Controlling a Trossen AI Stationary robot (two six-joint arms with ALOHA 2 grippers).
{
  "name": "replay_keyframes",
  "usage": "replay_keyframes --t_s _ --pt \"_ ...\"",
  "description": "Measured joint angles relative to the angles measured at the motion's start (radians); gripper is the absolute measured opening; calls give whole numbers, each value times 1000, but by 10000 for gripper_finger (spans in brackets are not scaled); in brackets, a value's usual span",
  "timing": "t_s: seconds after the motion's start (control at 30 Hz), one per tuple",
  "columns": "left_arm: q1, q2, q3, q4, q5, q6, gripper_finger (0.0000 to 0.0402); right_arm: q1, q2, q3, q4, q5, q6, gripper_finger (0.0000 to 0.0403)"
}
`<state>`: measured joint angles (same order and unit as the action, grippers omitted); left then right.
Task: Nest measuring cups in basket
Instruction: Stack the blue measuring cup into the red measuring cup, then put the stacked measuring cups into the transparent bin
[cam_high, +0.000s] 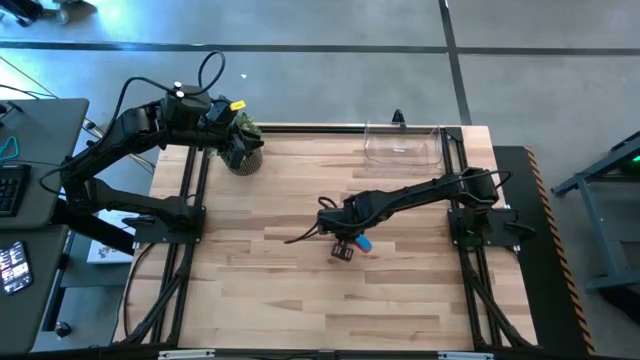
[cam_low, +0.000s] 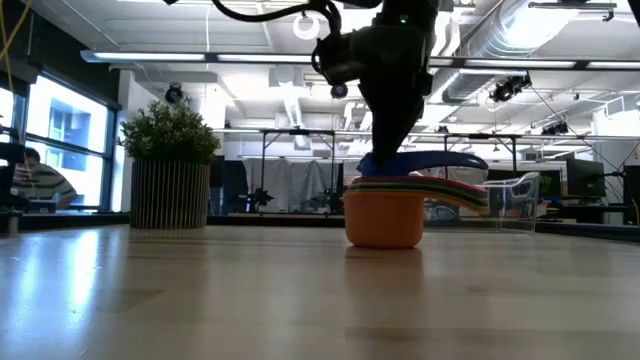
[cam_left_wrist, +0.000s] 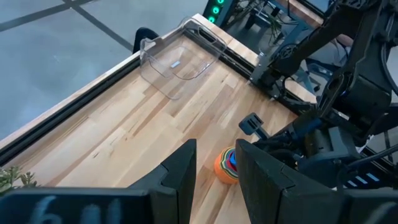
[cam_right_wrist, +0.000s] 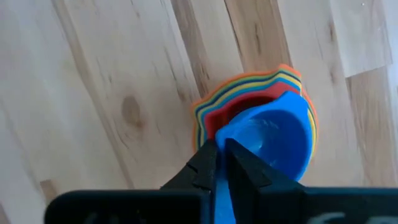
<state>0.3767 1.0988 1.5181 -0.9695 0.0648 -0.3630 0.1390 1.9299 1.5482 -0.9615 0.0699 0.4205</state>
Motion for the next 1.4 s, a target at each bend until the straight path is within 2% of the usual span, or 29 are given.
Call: replay_keyframes --t_s 0.5,0.73,0.93,1.13,1.4 --pt "0 0 0 0 -3 0 104 -2 4 1 2 25 6 94" --pt "-9 -18 0 -22 0 13 104 -29 -8 92 -19 -38 27 106" --pt "-114 -89 0 -29 -114 17 104 -37 -8 228 -73 -38 27 106" --pt "-229 -168 -7 -23 -227 23 104 -37 -8 368 -130 28 56 106" --pt "-358 -330 -200 15 -266 8 104 -43 -9 504 -140 142 147 106"
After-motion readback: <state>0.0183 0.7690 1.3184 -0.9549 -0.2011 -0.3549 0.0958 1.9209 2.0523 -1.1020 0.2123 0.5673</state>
